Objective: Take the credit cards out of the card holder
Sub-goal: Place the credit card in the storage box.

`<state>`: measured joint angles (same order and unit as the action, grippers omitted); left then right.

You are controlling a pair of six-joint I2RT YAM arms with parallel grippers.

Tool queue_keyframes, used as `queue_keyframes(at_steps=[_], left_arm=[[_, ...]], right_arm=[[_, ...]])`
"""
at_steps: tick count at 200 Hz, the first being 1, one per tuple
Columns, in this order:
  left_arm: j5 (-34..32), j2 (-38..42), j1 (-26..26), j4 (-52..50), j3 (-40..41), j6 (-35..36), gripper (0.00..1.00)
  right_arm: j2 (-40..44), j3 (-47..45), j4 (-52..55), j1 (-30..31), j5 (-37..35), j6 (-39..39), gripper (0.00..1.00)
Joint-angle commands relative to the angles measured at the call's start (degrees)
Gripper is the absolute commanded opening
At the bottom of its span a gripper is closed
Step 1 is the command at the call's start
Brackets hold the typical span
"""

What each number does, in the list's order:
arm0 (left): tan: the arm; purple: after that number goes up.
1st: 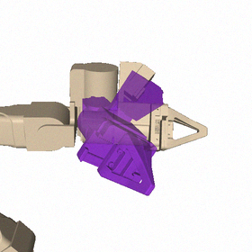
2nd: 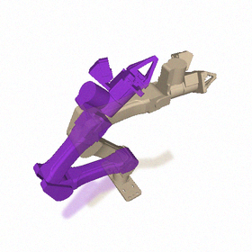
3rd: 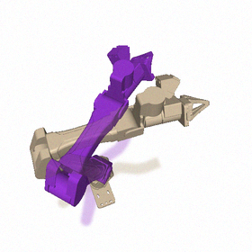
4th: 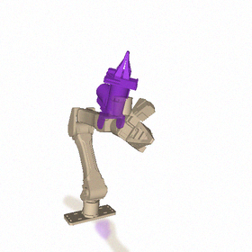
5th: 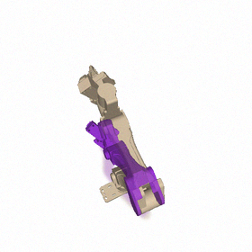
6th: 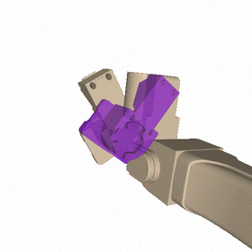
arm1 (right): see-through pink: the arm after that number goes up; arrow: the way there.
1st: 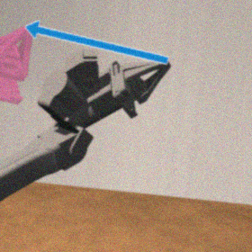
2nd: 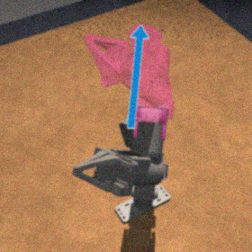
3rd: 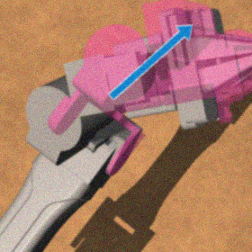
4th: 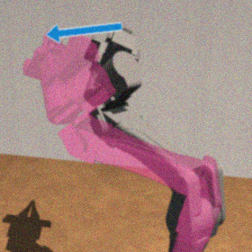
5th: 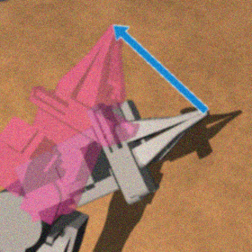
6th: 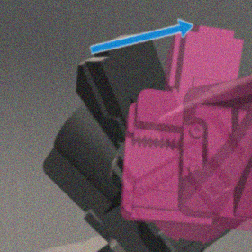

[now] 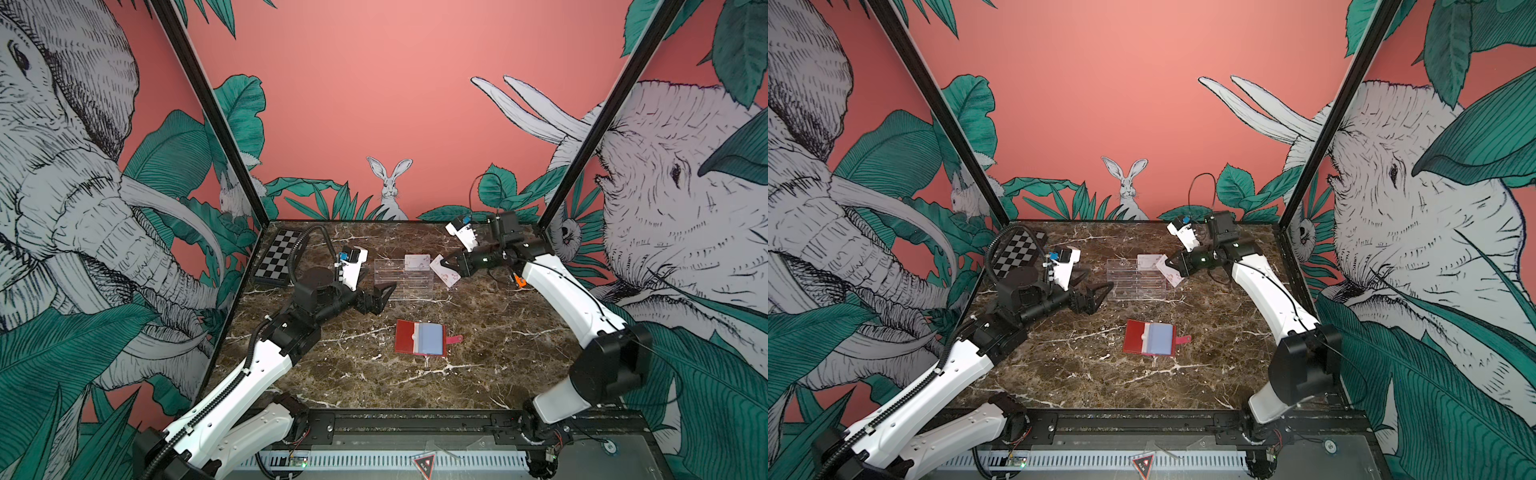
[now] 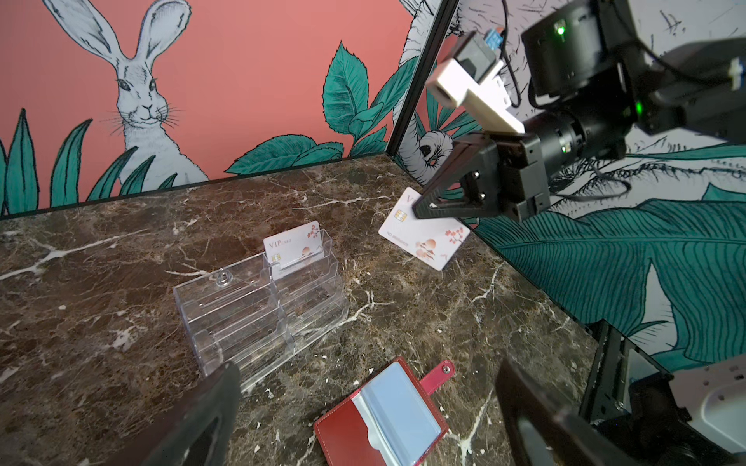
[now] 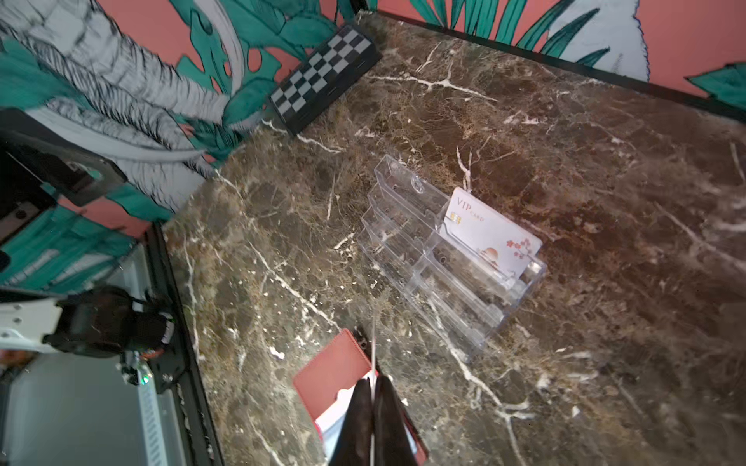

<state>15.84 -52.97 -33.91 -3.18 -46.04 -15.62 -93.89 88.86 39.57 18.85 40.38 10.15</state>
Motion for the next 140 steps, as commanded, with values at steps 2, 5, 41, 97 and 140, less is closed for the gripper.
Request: queue_keyframes(at_steps=[2, 5, 41, 97, 140], left_arm=[[0.17, 1.21, 0.42, 1.28, 2.17, -1.5, 0.99], [0.21, 1.16, 0.44, 1.28, 2.27, -1.54, 0.99], [0.34, 0.93, 0.41, 1.16, 3.08, -2.04, 0.99], [-1.08, 0.32, 0.4, 0.83, 3.24, -2.56, 0.99], [-1.07, 0.56, 0.42, 0.46, 3.76, -3.19, 0.99]], right_arm=[[-7.48, 10.3, 12.57, 1.72, -4.44, 14.75, 0.0], [-8.52, 11.84, 13.49, 1.9, -4.93, 15.69, 0.0], [-21.29, 29.39, 23.83, 3.9, -10.21, 24.82, 0.0], [-33.07, 44.38, 28.62, 5.31, -9.8, 33.5, 0.0], [-37.48, 49.47, 30.69, 5.71, -10.53, 39.06, 0.0]])
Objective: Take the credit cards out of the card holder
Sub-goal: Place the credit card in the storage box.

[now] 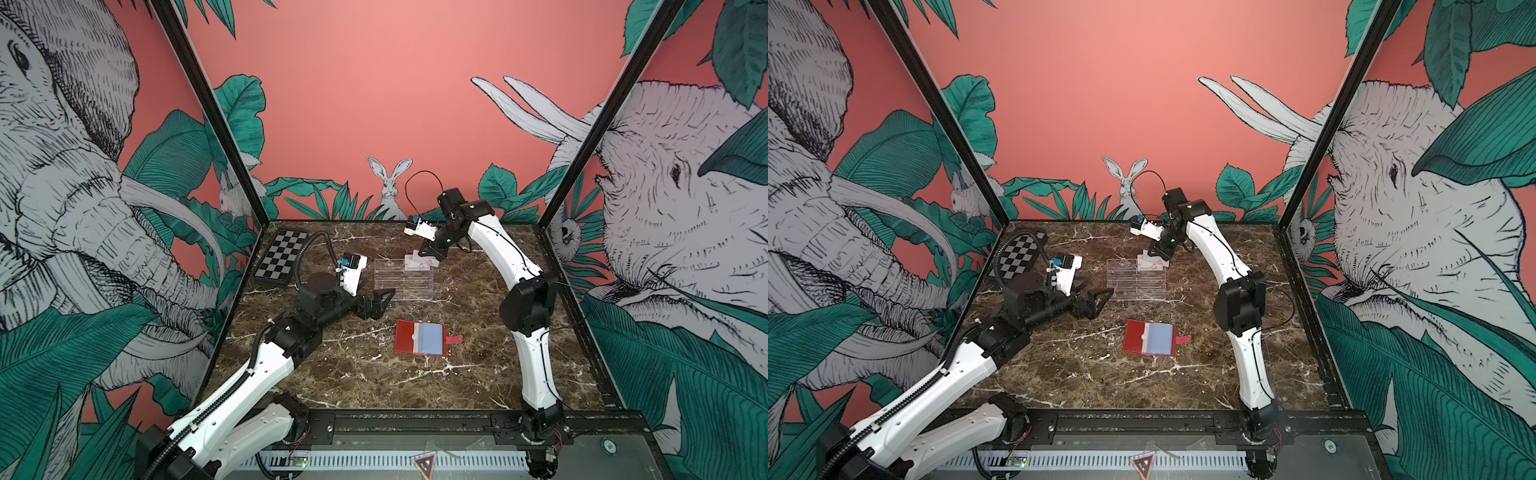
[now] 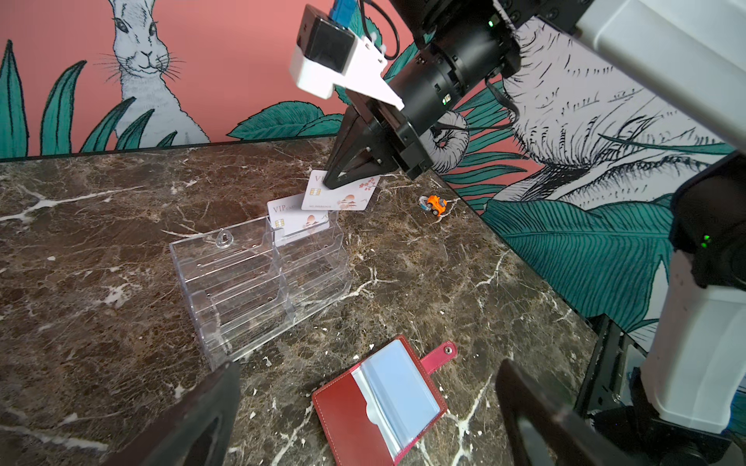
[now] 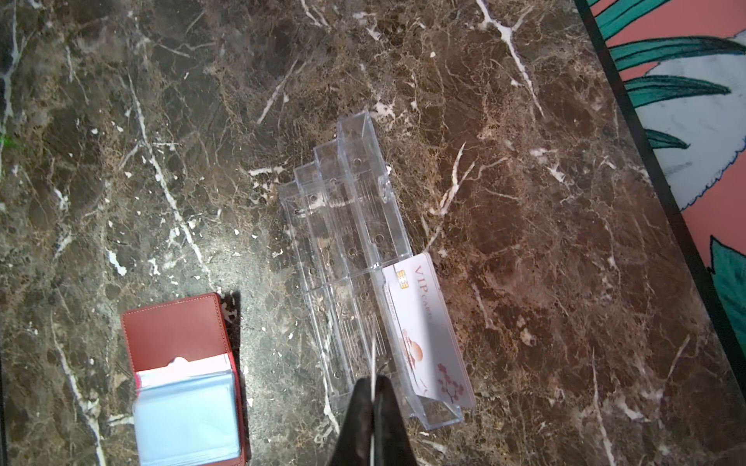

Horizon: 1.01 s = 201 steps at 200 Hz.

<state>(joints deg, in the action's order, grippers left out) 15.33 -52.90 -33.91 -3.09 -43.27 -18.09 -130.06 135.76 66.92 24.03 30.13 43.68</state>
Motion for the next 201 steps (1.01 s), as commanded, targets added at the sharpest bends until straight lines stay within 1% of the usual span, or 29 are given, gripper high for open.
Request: queue_keyframes(at_steps=[1, 33, 96, 201], left_arm=[[-0.52, 0.51, 0.42, 0.33, 0.99, -0.72, 0.99], [-0.57, 0.75, 0.43, 0.1, 1.47, -1.15, 0.99], [-0.96, 1.53, 0.36, -0.51, 1.78, -1.51, 0.99], [-1.25, 1.02, 0.43, -0.51, 2.05, -2.13, 0.99]], right_arm=[[-1.32, 2.57, 3.37, 0.55, -0.17, 5.71, 0.0], [-1.64, 1.97, 2.03, 0.88, 0.9, 10.91, 0.0], [-5.44, 7.36, 2.24, 1.26, 1.88, 13.12, 0.0], [-7.18, 6.53, -1.95, 1.36, 1.41, 17.4, 0.0]])
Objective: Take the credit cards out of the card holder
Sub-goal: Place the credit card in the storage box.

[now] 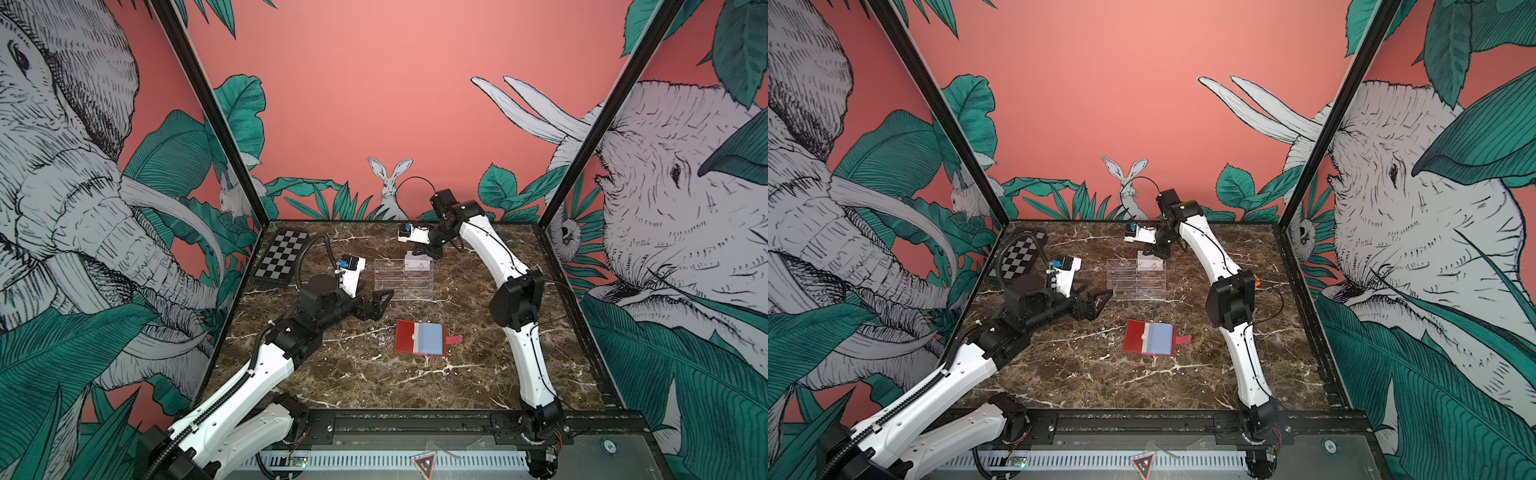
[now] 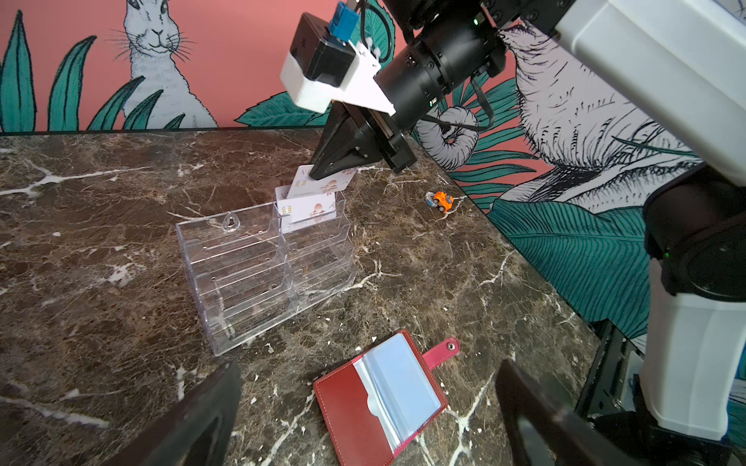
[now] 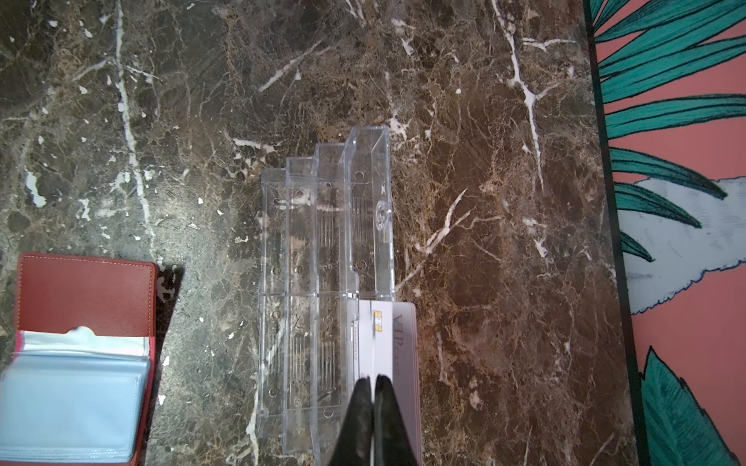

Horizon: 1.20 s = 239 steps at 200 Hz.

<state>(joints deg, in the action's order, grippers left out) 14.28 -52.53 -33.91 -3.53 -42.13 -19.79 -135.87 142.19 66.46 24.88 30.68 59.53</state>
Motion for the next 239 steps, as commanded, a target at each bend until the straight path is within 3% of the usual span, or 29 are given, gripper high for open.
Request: queue_keyframes(at_steps=[1, 239], left_arm=[[-0.21, 0.62, 0.43, -0.07, 0.91, -0.42, 0.99], [2.33, -1.63, 0.37, 1.68, 1.57, -1.76, 0.99]], right_arm=[[-1.39, 0.1, -1.54, 0.47, 0.87, 1.6, 0.0], [-1.73, -5.47, -3.68, 1.57, 0.11, 3.79, 0.0]])
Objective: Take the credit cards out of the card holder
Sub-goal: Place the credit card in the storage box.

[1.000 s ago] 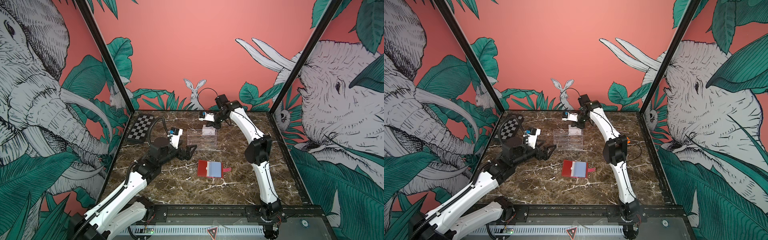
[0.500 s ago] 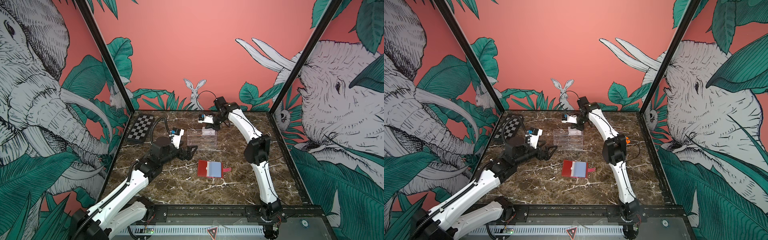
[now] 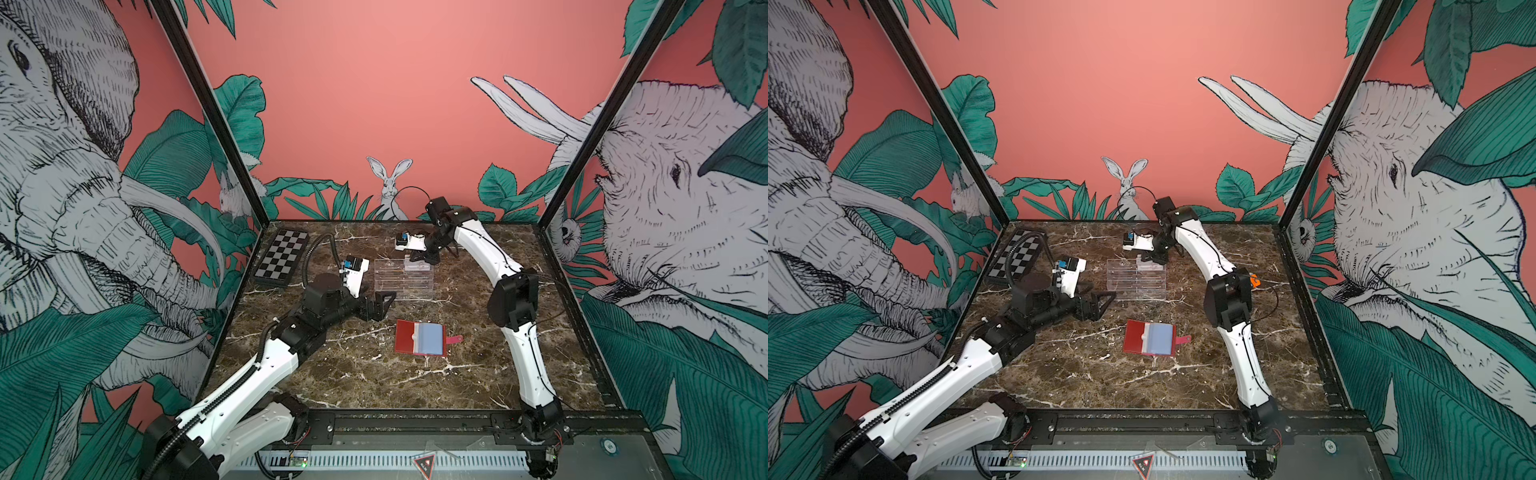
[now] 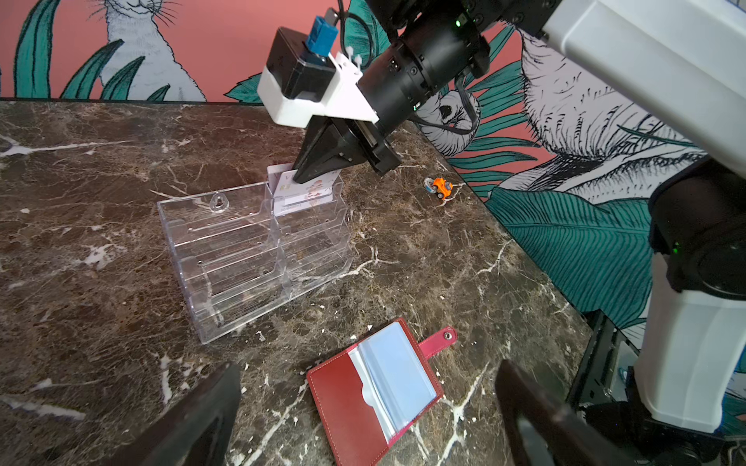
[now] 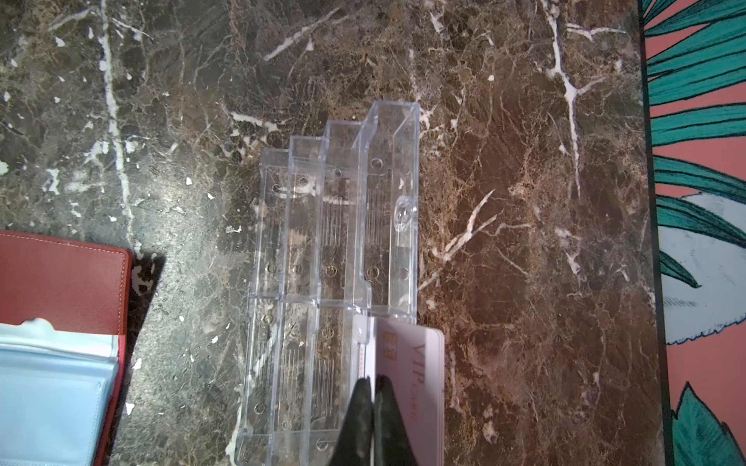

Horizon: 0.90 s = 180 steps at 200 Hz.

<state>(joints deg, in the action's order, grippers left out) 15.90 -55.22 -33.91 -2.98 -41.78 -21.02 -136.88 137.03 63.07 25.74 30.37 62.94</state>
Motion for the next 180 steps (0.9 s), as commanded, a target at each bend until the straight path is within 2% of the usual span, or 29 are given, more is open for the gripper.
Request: queue_keyframes(at_steps=[1, 37, 46, 78, 91, 142, 180], left_arm=[[0.71, 1.07, 0.4, 1.14, 1.24, -0.53, 0.99], [0.71, 0.86, 0.43, 1.57, 1.26, -0.79, 0.99], [0.71, 0.78, 0.37, 1.51, 1.26, -0.78, 0.99], [0.7, 0.39, 0.43, 1.7, 1.17, -0.86, 0.99], [0.71, 0.37, 0.42, 1.56, 1.17, -0.77, 0.99], [-0.32, 1.55, 0.36, 0.37, 1.35, -0.43, 0.99], [-0.78, 1.74, 0.38, 0.87, 2.05, -1.15, 0.99]], right_arm=[[-0.7, -0.34, -0.3, 0.67, 0.4, 0.36, 0.0], [-0.89, -0.8, -0.73, 0.86, 0.18, -0.36, 0.0], [-0.89, -0.8, -0.91, 0.84, 0.06, -0.82, 0.06], [-0.91, -0.38, -1.33, 0.95, 0.3, -1.9, 0.13], [-0.81, -0.3, -2.36, 1.05, -0.81, -3.08, 0.25], [0.39, 2.93, -3.96, 1.34, -0.57, -5.79, 0.34], [4.1, 1.87, -9.85, 1.4, -2.13, -8.71, 0.53]])
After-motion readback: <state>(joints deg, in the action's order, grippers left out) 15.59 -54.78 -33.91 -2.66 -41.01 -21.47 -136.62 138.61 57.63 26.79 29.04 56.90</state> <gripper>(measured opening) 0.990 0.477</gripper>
